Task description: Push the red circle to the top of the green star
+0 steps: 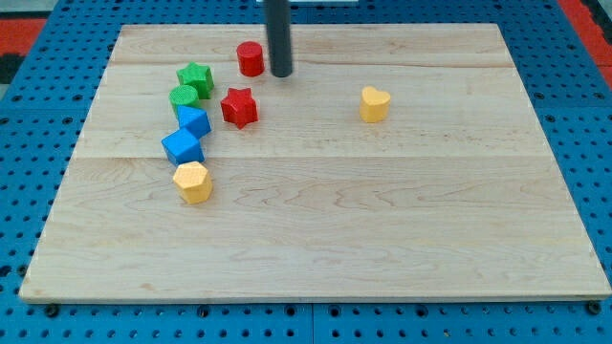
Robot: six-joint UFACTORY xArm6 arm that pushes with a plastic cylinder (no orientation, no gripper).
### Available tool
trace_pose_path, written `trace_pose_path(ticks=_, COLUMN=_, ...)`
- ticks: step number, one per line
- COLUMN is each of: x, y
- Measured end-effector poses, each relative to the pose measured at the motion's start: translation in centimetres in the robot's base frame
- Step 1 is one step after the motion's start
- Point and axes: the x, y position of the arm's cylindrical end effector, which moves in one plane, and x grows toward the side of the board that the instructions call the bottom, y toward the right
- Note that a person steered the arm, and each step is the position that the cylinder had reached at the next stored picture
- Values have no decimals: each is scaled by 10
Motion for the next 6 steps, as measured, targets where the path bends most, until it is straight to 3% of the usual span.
trace_pose_path(ticks=1, x=-32, y=8)
trace_pose_path(ticks=3, x=-56, y=-12)
trace_pose_path(ticks=5, x=-54, y=-36)
trace_pose_path(ticks=6, x=-30, y=24)
